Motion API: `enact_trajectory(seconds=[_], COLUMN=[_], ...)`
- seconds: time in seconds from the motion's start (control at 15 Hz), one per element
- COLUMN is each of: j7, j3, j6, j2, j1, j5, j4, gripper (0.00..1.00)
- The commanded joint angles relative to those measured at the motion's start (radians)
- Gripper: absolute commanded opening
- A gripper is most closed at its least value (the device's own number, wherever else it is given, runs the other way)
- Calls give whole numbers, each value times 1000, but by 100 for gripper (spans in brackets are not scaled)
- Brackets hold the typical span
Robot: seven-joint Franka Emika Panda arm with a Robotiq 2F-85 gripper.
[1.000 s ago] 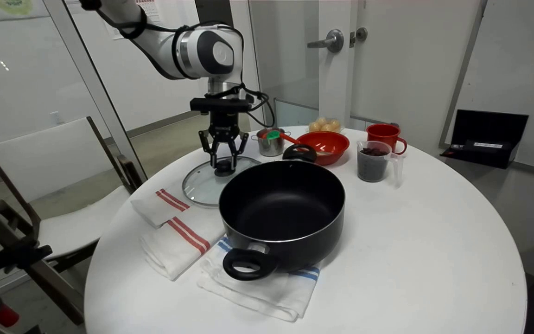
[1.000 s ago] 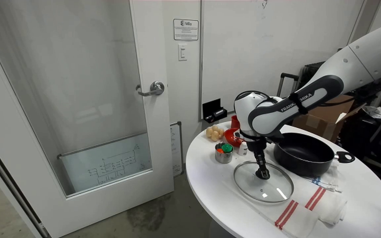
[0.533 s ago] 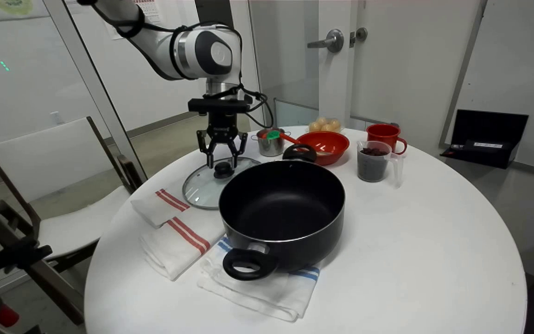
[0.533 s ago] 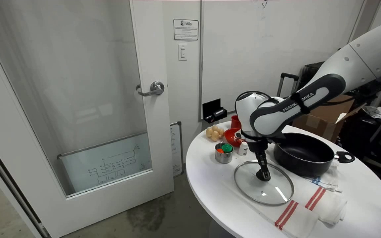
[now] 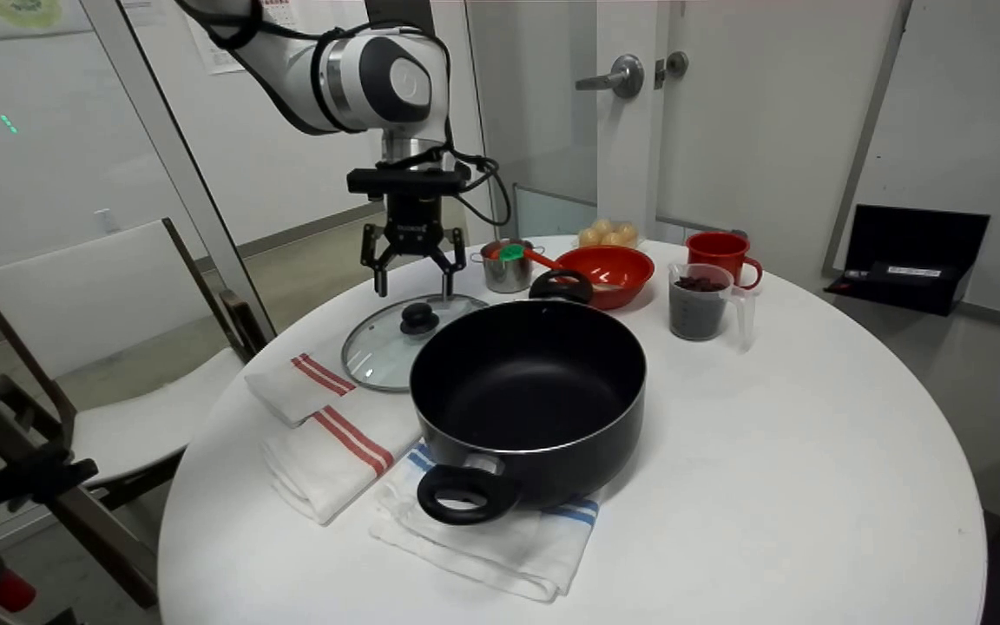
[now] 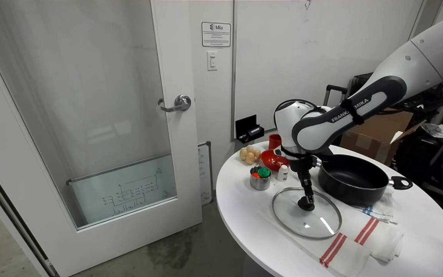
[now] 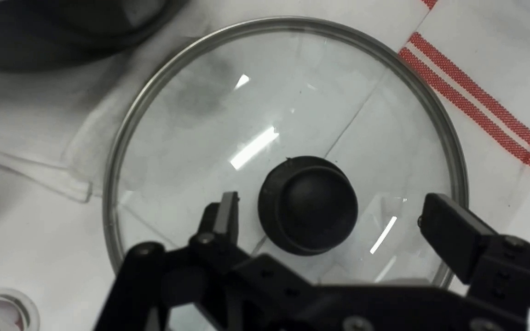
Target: Remove the glass lid from the pot.
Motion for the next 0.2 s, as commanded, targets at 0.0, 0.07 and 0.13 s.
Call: enact_trajectory(seconds=[0.0, 0.07, 0.13], j7=[17, 19, 24], j3=[0, 0, 0], j6=[37, 42, 39], j2=[-85, -99, -121], j1=[-7, -8, -8], j5=[-2, -2, 0], j4=[-102, -115, -134], gripper=[100, 100, 100])
